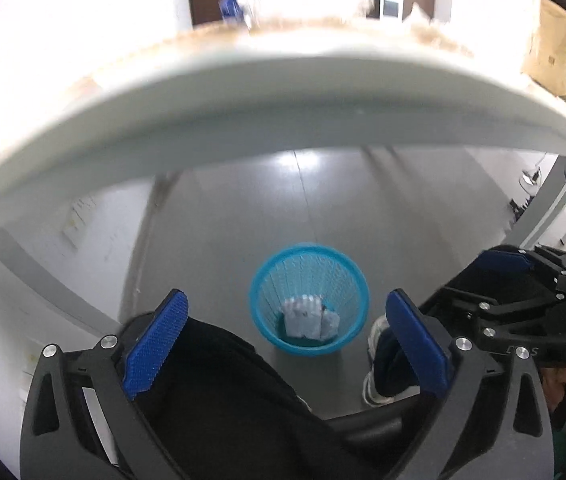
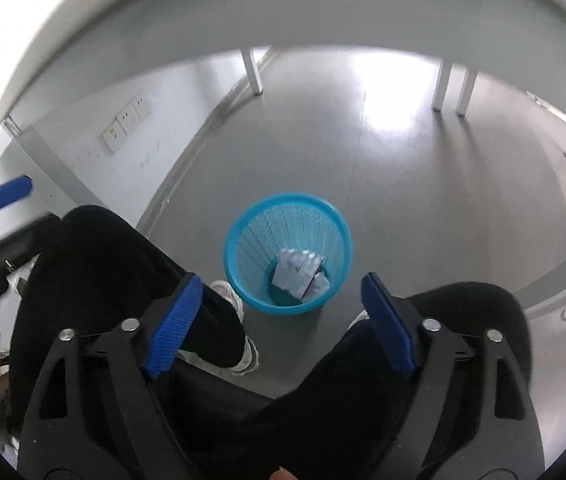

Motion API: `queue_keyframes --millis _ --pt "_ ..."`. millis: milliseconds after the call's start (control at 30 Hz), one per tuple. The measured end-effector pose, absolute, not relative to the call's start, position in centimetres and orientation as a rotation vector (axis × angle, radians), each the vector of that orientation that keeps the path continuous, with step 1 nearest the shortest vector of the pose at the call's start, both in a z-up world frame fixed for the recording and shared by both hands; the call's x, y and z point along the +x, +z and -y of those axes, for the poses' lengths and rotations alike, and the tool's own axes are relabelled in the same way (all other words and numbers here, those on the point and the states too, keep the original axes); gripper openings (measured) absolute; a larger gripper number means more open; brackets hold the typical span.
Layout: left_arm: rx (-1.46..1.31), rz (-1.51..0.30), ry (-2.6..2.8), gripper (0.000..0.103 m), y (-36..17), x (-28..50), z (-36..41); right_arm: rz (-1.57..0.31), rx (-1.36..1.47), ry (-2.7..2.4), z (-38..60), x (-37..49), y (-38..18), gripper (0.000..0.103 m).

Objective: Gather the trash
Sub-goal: 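Raise both tools back up toward the trash pile on the table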

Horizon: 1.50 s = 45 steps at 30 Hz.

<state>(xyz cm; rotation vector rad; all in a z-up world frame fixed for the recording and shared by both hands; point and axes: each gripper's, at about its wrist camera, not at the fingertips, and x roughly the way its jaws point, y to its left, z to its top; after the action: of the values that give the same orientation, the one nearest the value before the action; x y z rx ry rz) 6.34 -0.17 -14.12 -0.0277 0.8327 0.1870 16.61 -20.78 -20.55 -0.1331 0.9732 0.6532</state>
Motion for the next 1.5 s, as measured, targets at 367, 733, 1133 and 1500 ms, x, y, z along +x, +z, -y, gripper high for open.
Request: queue_keyframes --millis 367,733,1133,1500 --pt "-0.050 -0.688 0.217 0.097 -7.5 2.8 -0.7 -0.689 -0.074 0.675 25.0 11.6 -10.8 0.094" --pt "-0.049 -0.591 0.258 0.097 -2.9 4.1 -1.9 -0.500 -0.030 0.673 25.2 13.1 -2.7 0.094" --pt "-0.021 -0.569 0.254 0.097 -0.7 9.6 -2.8 -0.499 -0.011 0.646 23.4 20.4 -0.8 0.094" --pt "-0.021 -0.619 0.208 0.097 -1.2 16.5 -3.2 -0.604 -0.028 0.586 24.6 28.6 -1.3 0.089"
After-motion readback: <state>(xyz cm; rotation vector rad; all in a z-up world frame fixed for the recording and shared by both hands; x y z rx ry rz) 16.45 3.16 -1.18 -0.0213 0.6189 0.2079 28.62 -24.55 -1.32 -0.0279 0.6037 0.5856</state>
